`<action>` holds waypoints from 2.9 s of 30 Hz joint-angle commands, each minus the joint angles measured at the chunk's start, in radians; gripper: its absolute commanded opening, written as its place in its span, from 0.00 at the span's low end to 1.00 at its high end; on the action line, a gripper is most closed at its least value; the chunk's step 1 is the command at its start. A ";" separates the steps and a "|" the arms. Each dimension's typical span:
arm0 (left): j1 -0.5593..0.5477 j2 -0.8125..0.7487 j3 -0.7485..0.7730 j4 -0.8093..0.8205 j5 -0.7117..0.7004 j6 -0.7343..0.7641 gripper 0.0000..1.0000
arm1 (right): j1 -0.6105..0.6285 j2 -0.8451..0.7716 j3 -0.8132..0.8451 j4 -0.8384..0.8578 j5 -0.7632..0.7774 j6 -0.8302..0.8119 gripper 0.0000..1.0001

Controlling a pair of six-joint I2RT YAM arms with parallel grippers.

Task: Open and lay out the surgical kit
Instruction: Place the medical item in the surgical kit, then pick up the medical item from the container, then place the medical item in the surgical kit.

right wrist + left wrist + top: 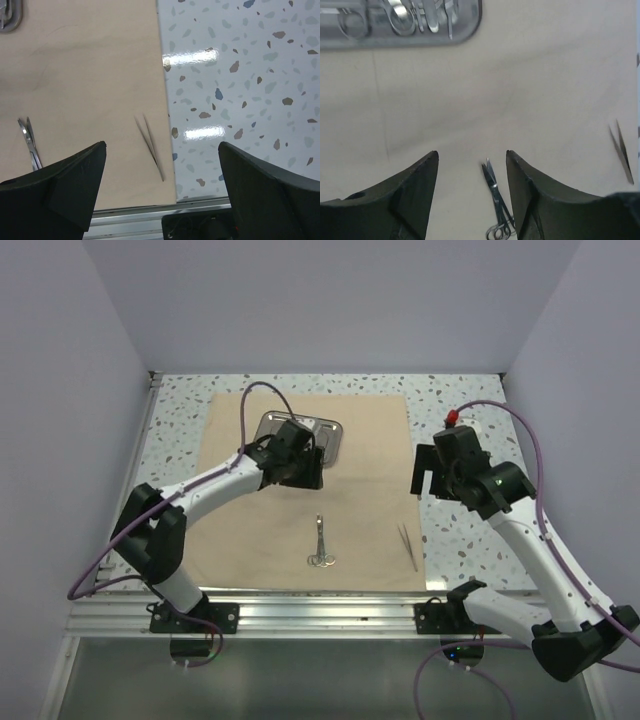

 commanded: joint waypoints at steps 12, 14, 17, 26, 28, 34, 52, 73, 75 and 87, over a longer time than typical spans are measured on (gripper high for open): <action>0.195 0.586 0.888 -0.278 -0.282 0.126 0.32 | -0.004 0.000 0.019 0.004 0.045 0.018 0.98; 0.201 0.680 0.965 -0.309 -0.280 0.128 0.31 | -0.005 0.008 0.022 0.010 0.054 0.020 0.98; 0.201 0.755 1.057 -0.323 -0.277 0.119 0.32 | -0.007 0.017 0.028 0.018 0.071 0.020 0.98; 0.204 0.777 1.051 -0.280 -0.219 0.117 0.36 | -0.005 0.022 0.002 0.025 0.088 0.029 0.98; 0.203 0.775 1.048 -0.275 -0.205 0.116 0.36 | -0.005 0.025 0.002 0.027 0.088 0.028 0.99; 0.201 0.747 1.021 -0.248 -0.176 0.102 0.38 | -0.005 0.042 0.005 0.033 0.088 0.020 0.98; 0.177 0.855 1.053 -0.313 -0.219 0.083 0.38 | -0.007 0.019 -0.010 0.022 0.102 0.009 0.98; 0.170 0.712 1.030 -0.349 -0.197 0.022 0.00 | -0.008 0.053 0.085 -0.021 0.088 -0.011 0.98; 0.158 0.643 1.015 -0.358 -0.202 -0.013 0.00 | -0.008 0.054 0.122 -0.039 0.077 0.004 0.98; -0.249 0.361 0.614 -0.375 -0.334 -0.557 0.00 | -0.008 -0.061 0.234 -0.278 0.070 0.156 0.98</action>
